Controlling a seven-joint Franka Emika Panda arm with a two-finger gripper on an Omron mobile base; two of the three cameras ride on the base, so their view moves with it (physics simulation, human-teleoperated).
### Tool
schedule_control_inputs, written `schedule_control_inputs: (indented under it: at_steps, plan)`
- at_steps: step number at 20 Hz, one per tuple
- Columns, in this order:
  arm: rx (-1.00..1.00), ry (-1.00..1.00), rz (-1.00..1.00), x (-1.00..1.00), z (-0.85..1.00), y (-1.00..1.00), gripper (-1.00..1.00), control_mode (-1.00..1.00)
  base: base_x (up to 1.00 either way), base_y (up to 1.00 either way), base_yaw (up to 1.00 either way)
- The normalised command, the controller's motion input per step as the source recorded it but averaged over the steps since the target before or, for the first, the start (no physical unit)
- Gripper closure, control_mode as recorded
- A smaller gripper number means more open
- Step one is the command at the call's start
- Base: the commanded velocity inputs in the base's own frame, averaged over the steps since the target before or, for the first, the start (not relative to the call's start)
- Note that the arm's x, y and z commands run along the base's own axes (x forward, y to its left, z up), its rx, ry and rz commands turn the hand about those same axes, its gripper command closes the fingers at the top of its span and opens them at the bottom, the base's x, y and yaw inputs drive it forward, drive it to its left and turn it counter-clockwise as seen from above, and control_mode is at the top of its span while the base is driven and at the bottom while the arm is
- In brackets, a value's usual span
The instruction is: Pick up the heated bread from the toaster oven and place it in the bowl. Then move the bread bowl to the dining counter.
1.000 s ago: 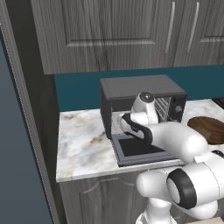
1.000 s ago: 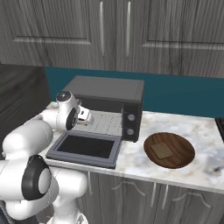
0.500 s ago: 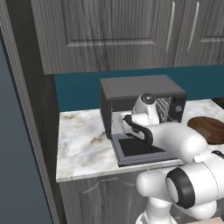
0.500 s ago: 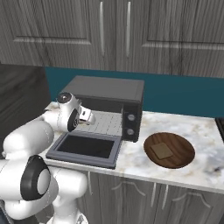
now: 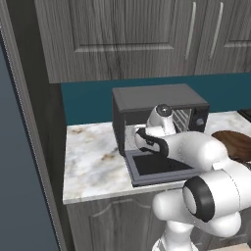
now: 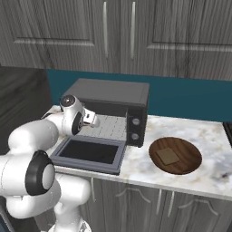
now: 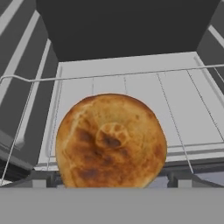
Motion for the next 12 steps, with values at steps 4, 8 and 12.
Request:
schedule_control_inputs:
  at_steps: [4, 8, 12]
  plan:
    - [0.00, 0.00, 0.00, 0.14, 0.00, 0.14, -1.00, -1.00, 0.00, 0.00, 0.00]
    - [0.00, -0.02, 0.00, 0.06, 0.00, 0.01, -1.00, -1.00, 0.00, 0.00, 0.00]
    - [0.00, -0.05, 0.00, 0.08, -0.07, 0.00, -1.00, -1.00, 0.00, 0.00, 0.00]
